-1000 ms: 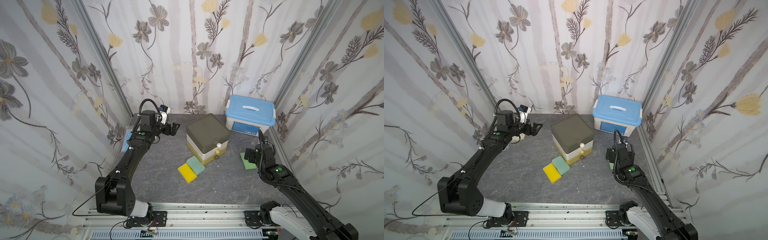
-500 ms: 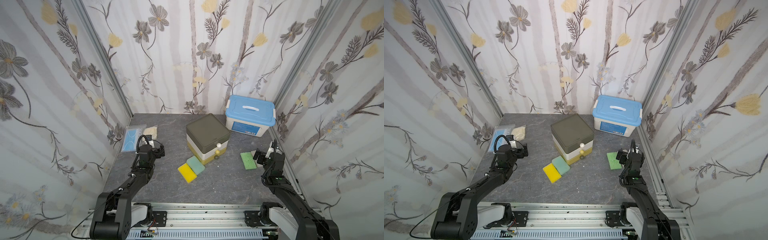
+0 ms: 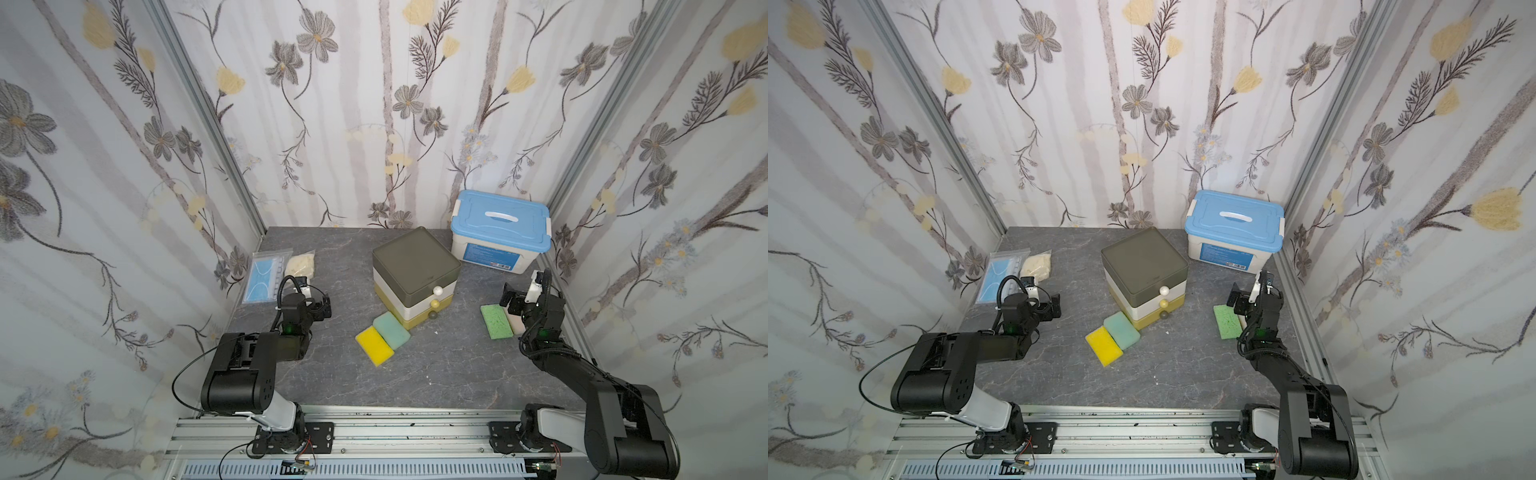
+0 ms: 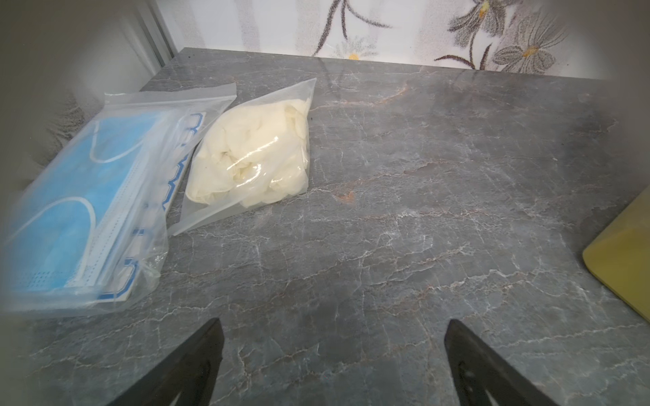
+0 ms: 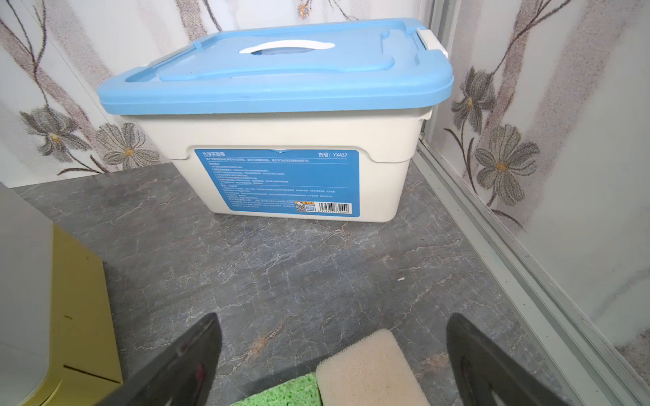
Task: Take the sponge out of the drawer
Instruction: Reset both arms
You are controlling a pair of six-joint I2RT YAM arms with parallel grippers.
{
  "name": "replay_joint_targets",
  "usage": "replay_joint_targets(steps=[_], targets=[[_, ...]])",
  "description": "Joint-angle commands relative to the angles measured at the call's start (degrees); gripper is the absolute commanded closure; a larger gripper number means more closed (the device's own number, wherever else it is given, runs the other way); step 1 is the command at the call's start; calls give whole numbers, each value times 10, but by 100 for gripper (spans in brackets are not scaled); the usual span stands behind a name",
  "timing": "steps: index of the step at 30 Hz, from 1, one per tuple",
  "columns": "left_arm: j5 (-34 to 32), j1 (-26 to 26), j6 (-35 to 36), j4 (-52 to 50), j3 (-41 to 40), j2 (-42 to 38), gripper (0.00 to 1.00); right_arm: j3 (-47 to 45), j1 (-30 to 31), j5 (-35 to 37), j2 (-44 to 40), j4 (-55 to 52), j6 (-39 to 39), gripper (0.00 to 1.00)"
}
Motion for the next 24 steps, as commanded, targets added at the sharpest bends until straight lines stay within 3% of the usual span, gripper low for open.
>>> replay_joint_targets(steps=[1, 3, 4, 6, 8, 9, 24], targets=[[14, 4, -11, 50, -1, 4, 0, 3, 31, -14, 34, 66, -57, 0], [15, 4, -12, 50, 0, 4, 0, 12, 54, -3, 76, 96, -82, 0], [16, 4, -12, 46, 0, 3, 0, 22, 53, 14, 58, 43, -73, 0], [16, 4, -12, 48, -1, 4, 0, 7, 52, 22, 68, 97, -69, 0], [16, 5, -13, 47, -1, 4, 0, 23, 52, 36, 57, 44, -63, 0], [16, 4, -12, 48, 0, 4, 0, 15, 54, 40, 66, 74, -64, 1], [16, 5, -12, 47, 0, 4, 0, 31, 53, 27, 62, 38, -69, 0]])
